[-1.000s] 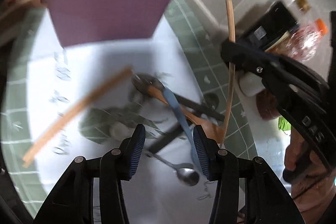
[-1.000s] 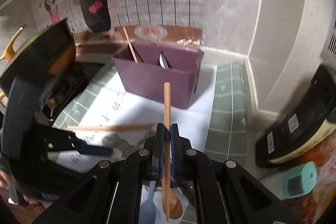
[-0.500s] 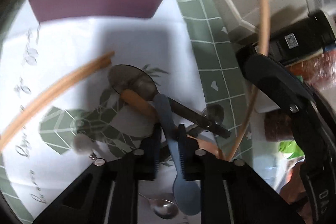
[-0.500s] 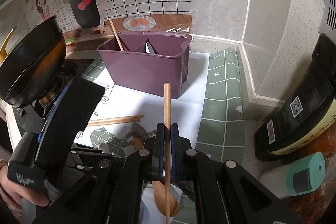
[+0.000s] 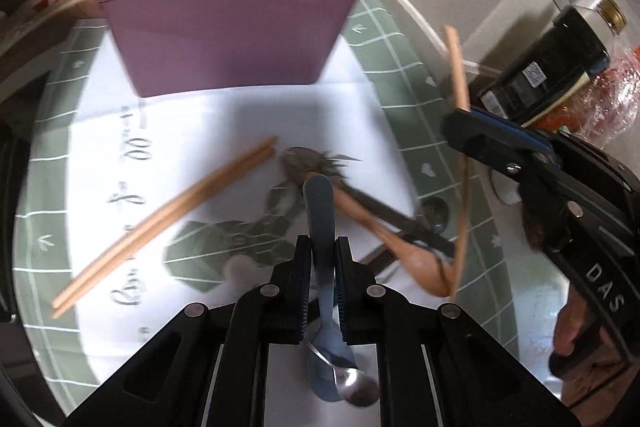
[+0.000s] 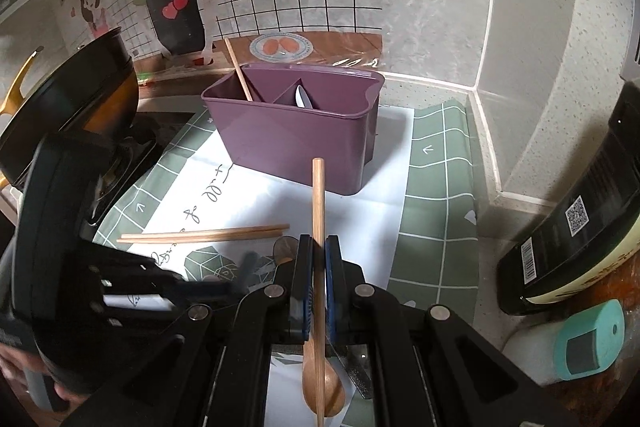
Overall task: Organize utensils
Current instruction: 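Lift the blue plastic spoon with the left gripper while the right holds the chopstick, then carry the blue spoon and the wooden chopstick up toward the purple caddy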
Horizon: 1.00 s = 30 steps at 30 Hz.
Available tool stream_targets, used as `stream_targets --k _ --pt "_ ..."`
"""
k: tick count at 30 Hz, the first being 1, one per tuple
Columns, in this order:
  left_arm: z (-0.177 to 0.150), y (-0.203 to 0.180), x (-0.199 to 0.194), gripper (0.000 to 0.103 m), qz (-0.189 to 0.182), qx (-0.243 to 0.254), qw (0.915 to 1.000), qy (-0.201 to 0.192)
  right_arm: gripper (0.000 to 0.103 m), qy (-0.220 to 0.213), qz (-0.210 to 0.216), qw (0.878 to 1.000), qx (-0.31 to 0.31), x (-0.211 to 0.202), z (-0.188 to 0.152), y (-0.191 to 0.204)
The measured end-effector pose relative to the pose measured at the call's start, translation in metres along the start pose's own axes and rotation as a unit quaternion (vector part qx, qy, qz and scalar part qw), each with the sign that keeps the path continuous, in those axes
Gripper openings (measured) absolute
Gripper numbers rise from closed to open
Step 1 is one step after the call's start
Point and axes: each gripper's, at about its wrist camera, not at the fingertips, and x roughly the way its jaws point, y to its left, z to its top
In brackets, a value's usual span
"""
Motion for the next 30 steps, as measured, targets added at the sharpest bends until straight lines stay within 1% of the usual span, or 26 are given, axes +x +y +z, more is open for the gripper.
stream_targets --k 4,5,7,11,15,16,18,19,20,22,24,26,28,30 --pt "0.0 0.017 -0.004 0.012 0.01 -0.015 0.9998 0.004 0.005 0.006 -0.001 1.0 -0.002 0.002 -0.002 0.0" --pt "0.0 0.02 -0.005 0.012 0.008 -0.018 0.9998 0.005 0.005 0.006 0.0 1.0 -0.003 0.002 -0.003 0.001" --pt "-0.002 0.023 -0.007 0.012 0.001 -0.024 0.9997 0.008 0.005 0.008 0.001 1.0 -0.004 0.002 -0.004 0.0" --pt "0.0 0.03 -0.005 0.012 -0.023 -0.047 0.9983 0.027 0.005 0.013 0.004 1.0 0.0 0.005 -0.007 -0.004" --pt "0.002 0.033 0.004 0.014 -0.042 -0.078 0.9945 0.055 0.005 0.018 0.006 1.0 0.002 0.01 -0.008 -0.005" --pt "0.003 0.032 0.006 0.014 -0.042 -0.082 0.9941 0.057 0.005 0.018 0.006 1.0 0.002 0.01 -0.008 -0.005" --pt "0.004 0.028 0.015 0.022 -0.03 -0.081 0.9943 0.063 0.005 0.019 0.009 1.0 0.003 0.011 -0.008 -0.006" --pt "0.005 0.026 0.016 0.026 -0.023 -0.078 0.995 0.057 0.005 0.02 0.01 1.0 0.003 0.012 -0.008 -0.006" --pt "0.007 0.024 0.02 0.036 -0.009 -0.074 0.9954 0.06 0.005 0.02 0.009 1.0 0.002 0.013 -0.009 -0.006" --pt "0.01 0.02 0.025 0.042 0.021 -0.066 0.9949 0.073 0.005 0.021 0.01 1.0 0.002 0.013 -0.009 -0.006" --pt "0.012 0.012 0.032 0.043 0.039 -0.048 0.9943 0.087 0.005 0.022 0.009 1.0 0.002 0.013 -0.009 -0.006" --pt "0.012 0.002 0.037 0.043 0.05 -0.021 0.9942 0.093 0.005 0.022 0.01 1.0 0.005 0.012 -0.01 -0.008" --pt "0.011 -0.007 0.04 0.043 0.056 0.006 0.9946 0.087 0.005 0.023 0.012 1.0 0.008 0.013 -0.011 -0.01" --pt "0.008 -0.013 0.043 0.039 0.063 0.034 0.9943 0.079 0.005 0.025 0.014 1.0 0.013 0.014 -0.012 -0.012"
